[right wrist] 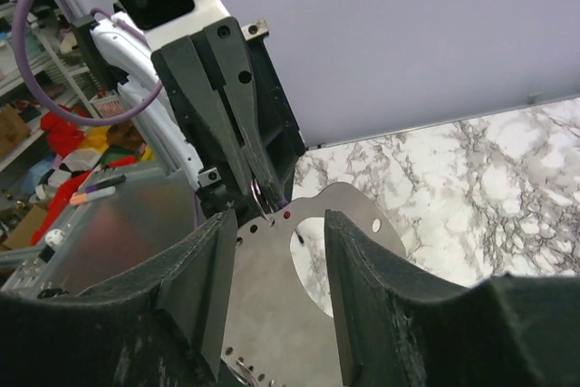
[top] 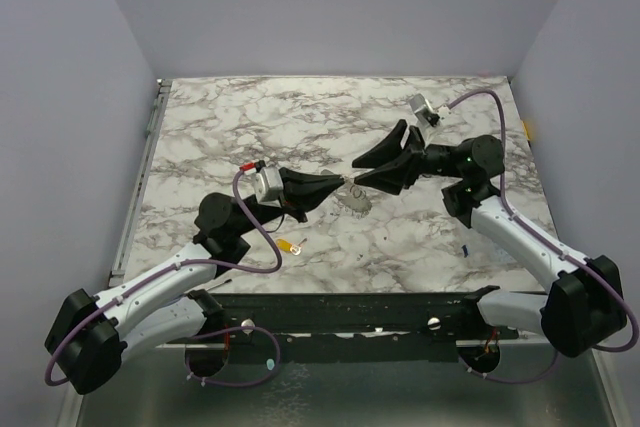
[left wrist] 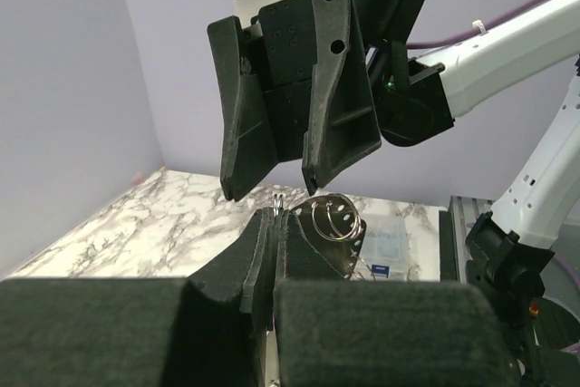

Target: Put the keys on the keyring

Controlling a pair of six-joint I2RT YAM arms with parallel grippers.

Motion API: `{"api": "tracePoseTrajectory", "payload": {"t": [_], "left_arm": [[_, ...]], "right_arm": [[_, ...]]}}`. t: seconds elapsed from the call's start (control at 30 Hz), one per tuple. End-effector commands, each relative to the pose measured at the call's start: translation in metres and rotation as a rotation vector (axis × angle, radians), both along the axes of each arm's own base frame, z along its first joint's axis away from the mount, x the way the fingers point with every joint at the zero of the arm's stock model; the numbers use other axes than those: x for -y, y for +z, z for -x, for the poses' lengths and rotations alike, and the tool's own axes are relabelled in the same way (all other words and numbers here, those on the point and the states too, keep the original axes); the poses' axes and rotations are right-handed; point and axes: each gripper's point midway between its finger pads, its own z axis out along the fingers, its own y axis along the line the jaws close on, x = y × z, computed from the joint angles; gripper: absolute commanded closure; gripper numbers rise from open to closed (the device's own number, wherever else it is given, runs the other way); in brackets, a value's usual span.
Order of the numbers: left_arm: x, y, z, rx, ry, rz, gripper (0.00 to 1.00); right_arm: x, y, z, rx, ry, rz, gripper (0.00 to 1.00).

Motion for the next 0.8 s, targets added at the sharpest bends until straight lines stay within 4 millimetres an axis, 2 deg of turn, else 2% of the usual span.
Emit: {"api": "tracePoseTrajectory", "payload": {"t": [0.0,0.2,0.33,0.43,0.57,0.77], "left_arm": [[-0.003,0.010,0.004,0.027,-0.003,0.044,1.00],[-0.006,0.009,-0.001,0.022,0.029,0.052,1.00],[-0.007,0.010,-0.004,0.018,0.047,0.058,1.00],[-0.008,0.013,-0.007,0.011,0.060,0.070,1.00],[-0.012,0.017,-0.011,-0.001,0.088,0.100,1.00],[-0.017,0.023,-0.009,-0.006,0.091,0.144,1.00]], "right_arm": [[0.000,0.031,-0.001,0.055,-0.037,-0.059,0.46],[0.000,0.039,-0.005,0.047,-0.067,-0.041,0.37],[-0.002,0.031,-0.005,0.027,-0.068,-0.025,0.30],[-0.014,0.019,-0.006,0.019,-0.079,0.025,0.25],[-0.028,0.005,-0.008,0.038,-0.104,0.083,0.25],[-0.029,-0.003,-0.013,0.040,-0.131,0.087,0.27]]}}
